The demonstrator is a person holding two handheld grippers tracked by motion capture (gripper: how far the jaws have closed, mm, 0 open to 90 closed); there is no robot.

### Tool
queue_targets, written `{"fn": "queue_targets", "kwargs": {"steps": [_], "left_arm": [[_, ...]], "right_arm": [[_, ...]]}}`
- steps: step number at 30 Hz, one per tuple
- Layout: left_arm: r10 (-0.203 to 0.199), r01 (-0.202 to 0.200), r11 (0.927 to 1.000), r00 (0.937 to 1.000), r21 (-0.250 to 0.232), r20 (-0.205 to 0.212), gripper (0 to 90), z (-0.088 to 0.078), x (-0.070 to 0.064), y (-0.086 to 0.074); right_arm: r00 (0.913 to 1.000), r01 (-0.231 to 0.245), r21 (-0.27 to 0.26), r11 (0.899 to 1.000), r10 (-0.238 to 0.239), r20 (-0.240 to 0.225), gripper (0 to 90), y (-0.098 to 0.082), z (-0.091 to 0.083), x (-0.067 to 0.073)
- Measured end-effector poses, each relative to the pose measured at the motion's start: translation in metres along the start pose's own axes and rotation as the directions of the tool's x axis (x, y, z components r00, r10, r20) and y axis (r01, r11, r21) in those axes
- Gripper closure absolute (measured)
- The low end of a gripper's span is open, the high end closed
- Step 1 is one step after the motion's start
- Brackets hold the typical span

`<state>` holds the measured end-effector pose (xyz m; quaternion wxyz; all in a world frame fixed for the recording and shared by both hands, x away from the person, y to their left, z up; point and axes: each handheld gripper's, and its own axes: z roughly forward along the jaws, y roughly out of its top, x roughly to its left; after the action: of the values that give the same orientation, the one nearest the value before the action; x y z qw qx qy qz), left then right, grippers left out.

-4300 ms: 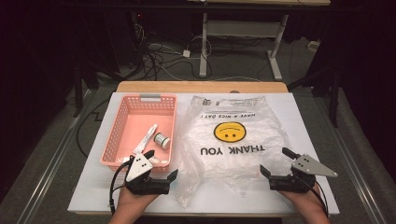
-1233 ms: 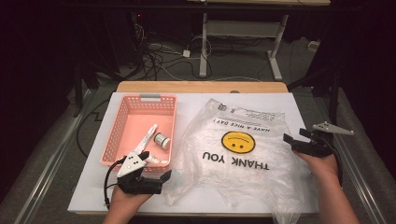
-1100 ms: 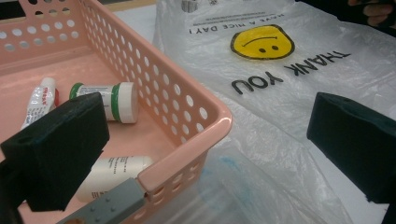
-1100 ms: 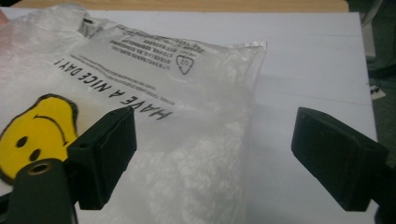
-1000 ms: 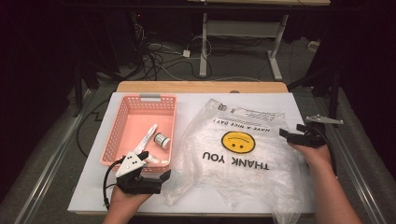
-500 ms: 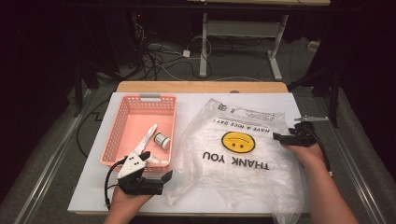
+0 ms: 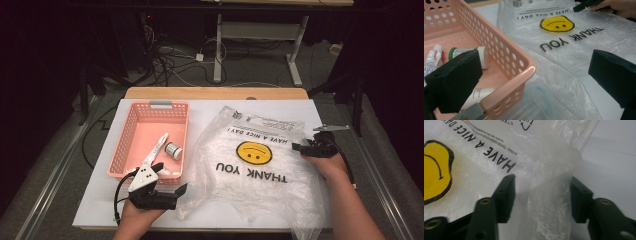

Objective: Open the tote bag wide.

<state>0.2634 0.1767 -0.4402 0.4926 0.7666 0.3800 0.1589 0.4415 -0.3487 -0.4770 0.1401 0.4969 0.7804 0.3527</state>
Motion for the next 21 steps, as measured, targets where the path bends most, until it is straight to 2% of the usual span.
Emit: {"fn": "queue_targets", "kwargs": {"steps": [3,6,7,10,16,21], "left_arm": [[-0.004,0.004,1.0,1.0,-0.007,0.0,0.0,-0.001,0.0,0.0],[-0.003,0.003,0.9999,1.0,-0.013,-0.004,0.0,-0.003,0.0,0.001],[-0.002,0.002,0.9999,1.0,-0.015,-0.004,0.0,-0.003,0.0,0.001],[-0.003,0.003,0.9998,1.0,-0.021,-0.003,0.0,-0.003,0.001,0.001],[0.044,-0.044,0.999,0.999,-0.001,-0.009,0.0,0.0,-0.003,0.0],[0.041,-0.041,0.9991,0.9991,-0.014,-0.009,0.0,-0.003,-0.004,0.001]], "right_arm": [[0.9987,0.039,0.006,0.999,-0.038,-0.034,67.1,0.0,0.002,0.007],[0.9965,0.063,0.015,0.998,-0.062,-0.056,85.4,0.0,0.004,0.013],[0.9961,0.074,0.017,0.997,-0.073,-0.05,88.8,0.0,0.004,0.015],[0.9967,0.078,0.015,0.997,-0.077,-0.026,90.0,0.001,0.002,0.016],[0.9991,0.019,-0.032,0.999,-0.018,0.039,90.0,0.002,-0.01,0.0],[0.996,-0.018,-0.07,0.997,0.024,0.086,90.0,0.003,-0.018,-0.012]]}}
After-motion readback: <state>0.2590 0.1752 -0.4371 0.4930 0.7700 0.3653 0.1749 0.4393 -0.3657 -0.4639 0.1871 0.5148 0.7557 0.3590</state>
